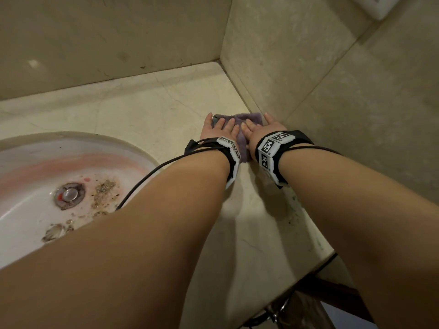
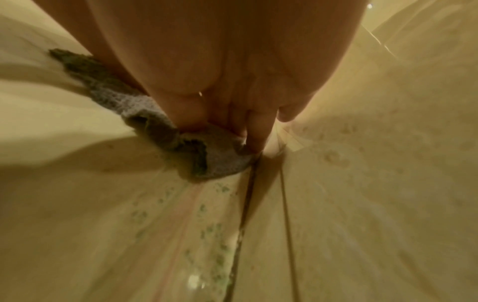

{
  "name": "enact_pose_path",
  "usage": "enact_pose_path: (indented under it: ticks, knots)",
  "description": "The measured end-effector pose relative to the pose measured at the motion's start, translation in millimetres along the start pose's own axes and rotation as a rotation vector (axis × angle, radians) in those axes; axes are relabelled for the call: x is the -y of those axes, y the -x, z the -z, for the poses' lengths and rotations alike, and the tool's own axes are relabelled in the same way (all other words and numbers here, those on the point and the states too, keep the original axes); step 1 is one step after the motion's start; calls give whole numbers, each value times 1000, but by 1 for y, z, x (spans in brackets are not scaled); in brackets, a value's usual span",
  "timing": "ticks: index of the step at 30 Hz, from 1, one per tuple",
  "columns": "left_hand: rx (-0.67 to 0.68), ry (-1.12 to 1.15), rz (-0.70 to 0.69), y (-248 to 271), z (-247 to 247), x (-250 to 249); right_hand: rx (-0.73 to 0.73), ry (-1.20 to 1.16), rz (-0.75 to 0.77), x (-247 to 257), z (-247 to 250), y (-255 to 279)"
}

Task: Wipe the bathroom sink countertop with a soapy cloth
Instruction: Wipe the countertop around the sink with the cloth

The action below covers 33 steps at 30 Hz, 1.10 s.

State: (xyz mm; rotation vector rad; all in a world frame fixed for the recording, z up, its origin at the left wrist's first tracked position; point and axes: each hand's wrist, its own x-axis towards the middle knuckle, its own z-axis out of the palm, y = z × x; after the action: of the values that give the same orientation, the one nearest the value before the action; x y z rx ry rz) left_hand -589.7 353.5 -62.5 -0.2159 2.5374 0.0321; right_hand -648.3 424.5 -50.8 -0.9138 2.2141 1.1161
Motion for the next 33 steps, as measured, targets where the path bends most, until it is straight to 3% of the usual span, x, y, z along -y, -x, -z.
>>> enact_pose_path:
  ticks: [20, 33]
  knots:
    - [20, 36, 54, 26, -17, -52, -67, 99, 75, -7, -41, 43]
    - [20, -7, 18, 52, -40, -83, 0, 77, 76, 1, -76, 82]
